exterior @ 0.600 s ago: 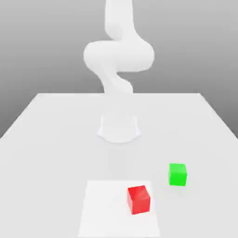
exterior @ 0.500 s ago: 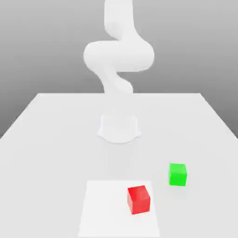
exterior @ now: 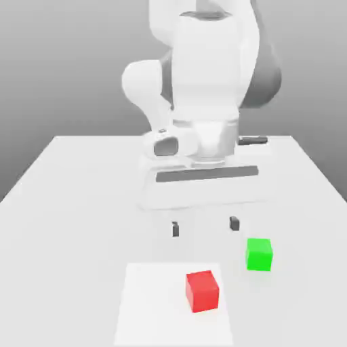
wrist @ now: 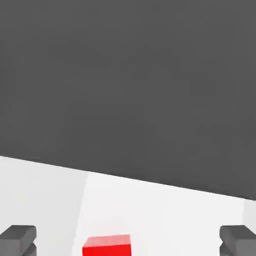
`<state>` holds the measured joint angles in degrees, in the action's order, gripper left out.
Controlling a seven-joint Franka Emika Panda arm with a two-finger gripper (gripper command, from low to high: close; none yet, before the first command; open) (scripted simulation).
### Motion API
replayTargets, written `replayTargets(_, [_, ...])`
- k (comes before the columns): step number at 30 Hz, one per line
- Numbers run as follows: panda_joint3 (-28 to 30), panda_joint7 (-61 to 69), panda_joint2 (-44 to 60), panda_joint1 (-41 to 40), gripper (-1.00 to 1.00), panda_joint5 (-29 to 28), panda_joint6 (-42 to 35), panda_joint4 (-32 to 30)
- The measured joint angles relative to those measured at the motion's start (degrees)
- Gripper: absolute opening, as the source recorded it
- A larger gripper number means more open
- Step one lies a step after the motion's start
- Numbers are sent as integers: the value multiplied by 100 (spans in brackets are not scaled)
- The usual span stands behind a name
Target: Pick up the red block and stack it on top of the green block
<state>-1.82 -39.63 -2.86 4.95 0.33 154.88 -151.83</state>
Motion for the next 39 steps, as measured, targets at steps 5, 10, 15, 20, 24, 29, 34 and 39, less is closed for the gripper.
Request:
replayTargets(5, [9,7,1039,65,0,-107,695,-221])
replayTargets(10, [76,-39,1830,117,-100,-174,1361,-121])
replayTargets(15, [79,-57,1914,118,-100,-194,1432,-109])
replayTargets(20, [21,-1,1160,77,-100,-121,788,-221])
replayTargets(24, [-263,-309,338,468,-100,83,274,-524])
replayTargets(29, [-933,-1334,-700,1309,-100,533,-60,-1215])
replayTargets(34, [-1287,-1915,-441,1495,-100,444,443,-1456])
replayTargets(39, [-1205,-2363,367,1368,100,-179,1210,-1434])
